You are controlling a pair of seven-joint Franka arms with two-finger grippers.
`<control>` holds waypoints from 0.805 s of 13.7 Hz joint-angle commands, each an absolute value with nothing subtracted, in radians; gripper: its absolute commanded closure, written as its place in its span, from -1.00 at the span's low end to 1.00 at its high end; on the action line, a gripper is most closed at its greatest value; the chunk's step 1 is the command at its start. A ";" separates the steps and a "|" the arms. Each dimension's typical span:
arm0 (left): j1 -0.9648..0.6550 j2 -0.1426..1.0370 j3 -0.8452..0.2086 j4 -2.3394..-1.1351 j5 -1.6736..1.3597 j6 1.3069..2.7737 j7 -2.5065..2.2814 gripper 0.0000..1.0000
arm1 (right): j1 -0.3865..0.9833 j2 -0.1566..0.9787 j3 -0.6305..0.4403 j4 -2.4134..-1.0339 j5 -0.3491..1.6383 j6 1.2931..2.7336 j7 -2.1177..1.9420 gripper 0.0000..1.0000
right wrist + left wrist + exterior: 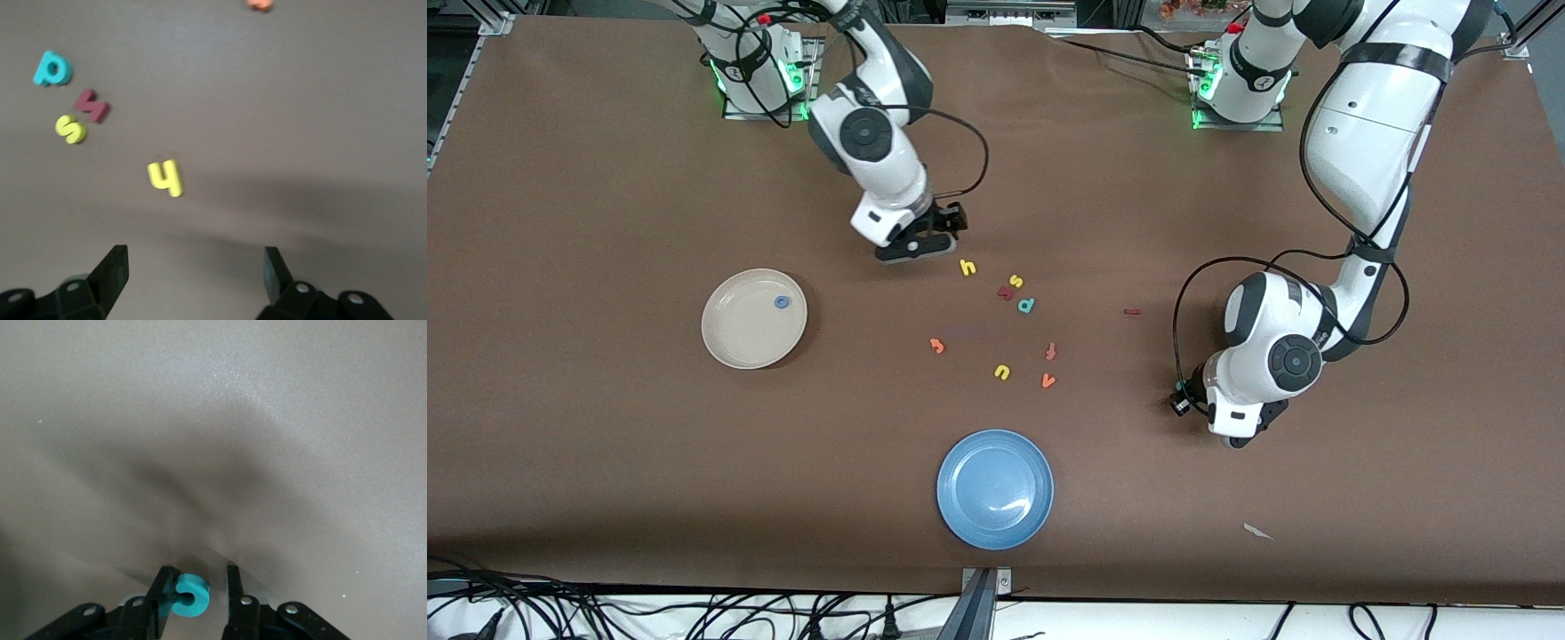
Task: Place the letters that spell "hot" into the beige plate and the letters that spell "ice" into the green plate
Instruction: 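Grasp the teal c with the left gripper while the right gripper reaches the 4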
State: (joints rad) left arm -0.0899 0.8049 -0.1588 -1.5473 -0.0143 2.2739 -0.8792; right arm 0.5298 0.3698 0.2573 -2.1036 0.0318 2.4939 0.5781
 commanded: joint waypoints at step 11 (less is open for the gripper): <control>-0.057 0.730 -0.161 -1.520 0.012 2.140 -0.813 0.86 | 0.630 0.577 0.241 -1.919 -0.301 2.493 0.821 -0.80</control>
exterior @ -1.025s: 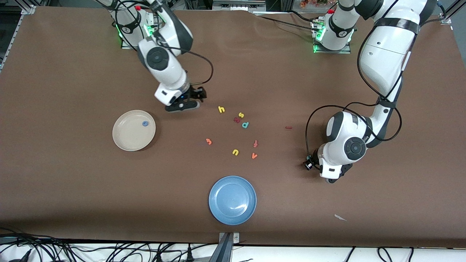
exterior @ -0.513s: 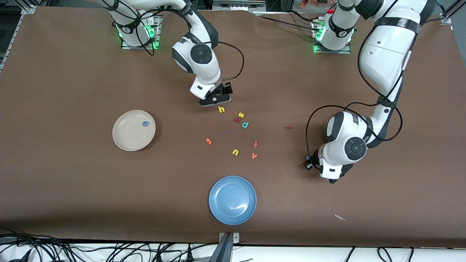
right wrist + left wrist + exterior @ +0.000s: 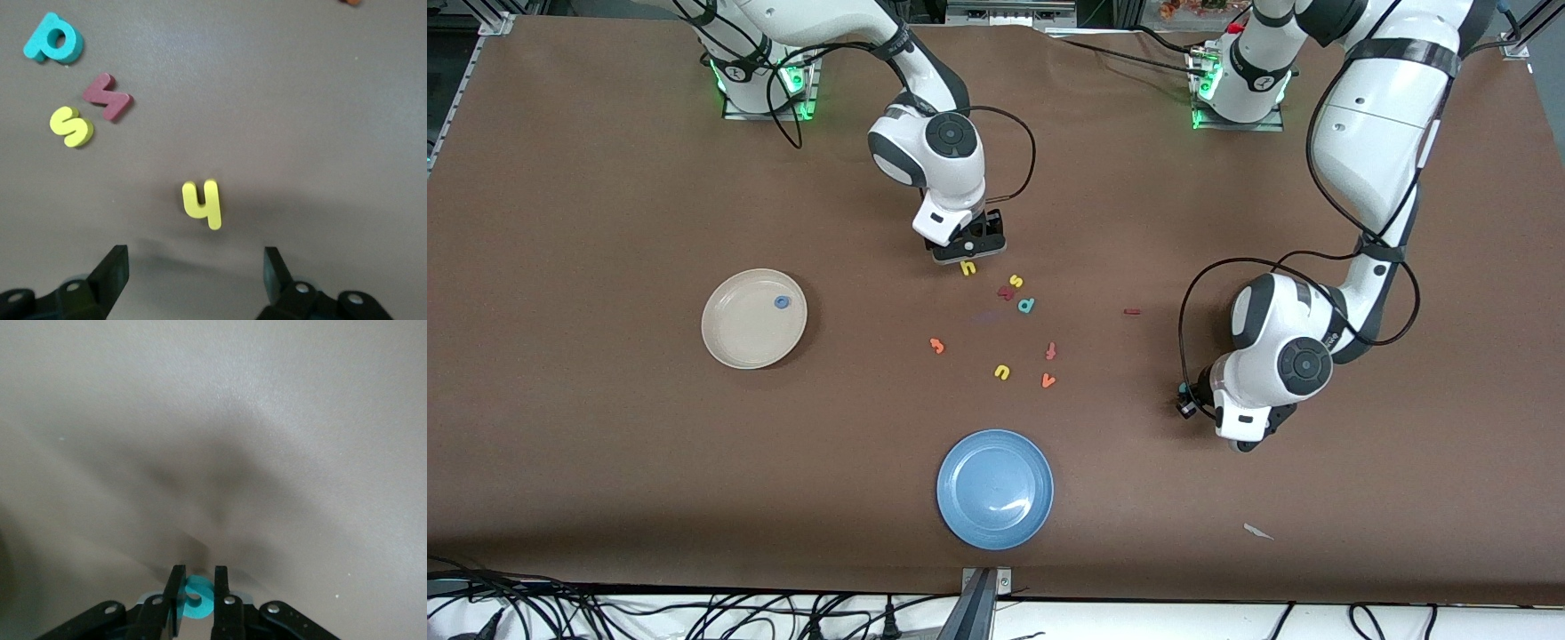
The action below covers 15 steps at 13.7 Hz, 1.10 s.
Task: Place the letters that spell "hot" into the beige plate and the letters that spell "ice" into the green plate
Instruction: 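Grasp the teal c with the left gripper while the right gripper reaches the 4, then drop the teal c on the green plate while the right gripper grasps the 4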
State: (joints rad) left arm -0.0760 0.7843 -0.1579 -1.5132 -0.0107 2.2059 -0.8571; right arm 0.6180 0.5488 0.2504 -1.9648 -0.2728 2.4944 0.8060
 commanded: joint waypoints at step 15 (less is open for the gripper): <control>0.206 0.483 -0.161 -2.009 0.021 2.207 -0.089 0.59 | 0.630 0.626 0.230 -1.913 -0.359 2.588 0.824 -0.36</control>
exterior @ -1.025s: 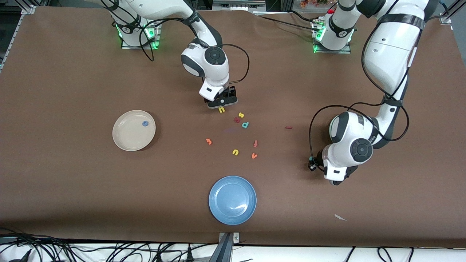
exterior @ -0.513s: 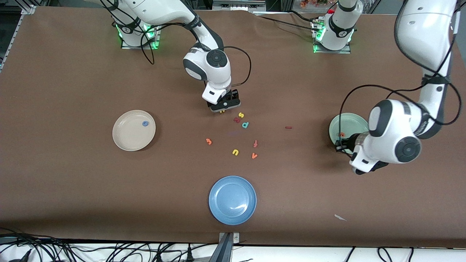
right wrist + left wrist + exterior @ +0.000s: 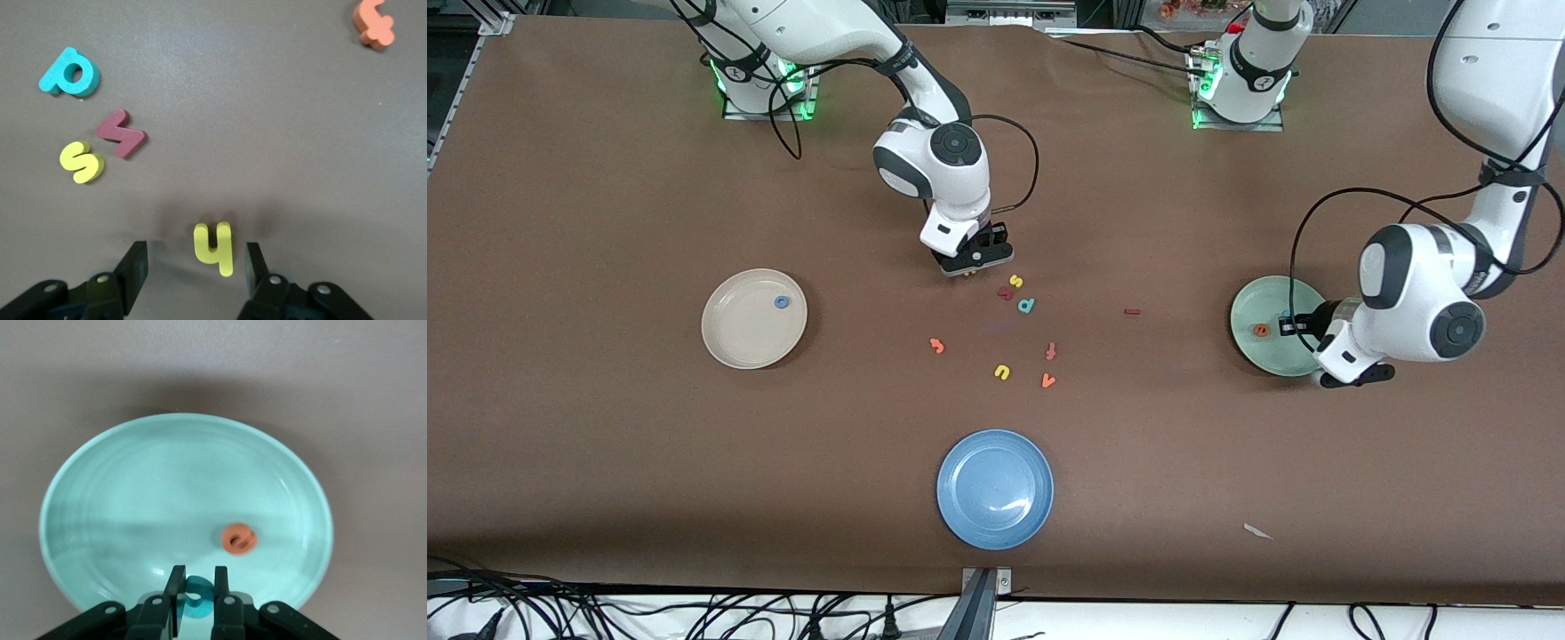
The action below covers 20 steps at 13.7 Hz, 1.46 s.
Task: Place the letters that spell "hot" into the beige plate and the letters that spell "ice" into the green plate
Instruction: 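Drop the teal c on the green plate while the right gripper grasps the 4, then drop the yellow 4 on the beige plate while the left gripper reaches the i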
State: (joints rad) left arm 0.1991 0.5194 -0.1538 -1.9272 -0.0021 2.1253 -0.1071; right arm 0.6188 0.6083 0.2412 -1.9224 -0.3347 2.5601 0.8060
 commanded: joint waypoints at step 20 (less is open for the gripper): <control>0.075 0.462 -0.397 -2.014 0.009 2.402 -1.277 -0.96 | 0.623 0.591 0.212 -1.948 -0.362 2.615 0.807 1.00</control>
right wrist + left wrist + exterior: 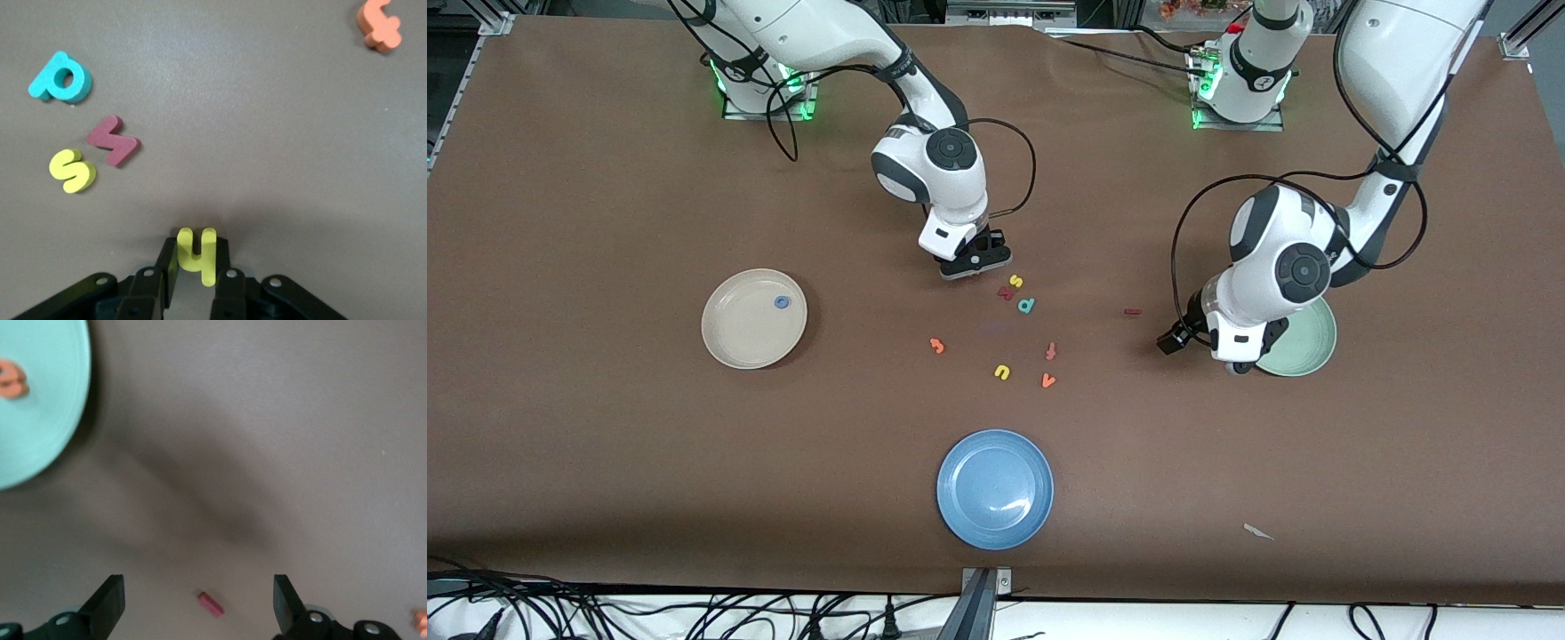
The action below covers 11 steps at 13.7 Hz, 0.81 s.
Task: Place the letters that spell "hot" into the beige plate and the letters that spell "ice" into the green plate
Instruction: 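Drop the yellow 4 on the beige plate while the left gripper reaches the i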
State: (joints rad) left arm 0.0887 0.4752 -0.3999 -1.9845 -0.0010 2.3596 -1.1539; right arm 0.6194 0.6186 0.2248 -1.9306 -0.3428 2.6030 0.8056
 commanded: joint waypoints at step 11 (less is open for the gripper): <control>-0.014 0.454 -0.400 -2.040 0.011 2.416 -1.681 -0.90 | 0.226 0.224 0.250 -2.220 -0.242 2.409 0.203 1.00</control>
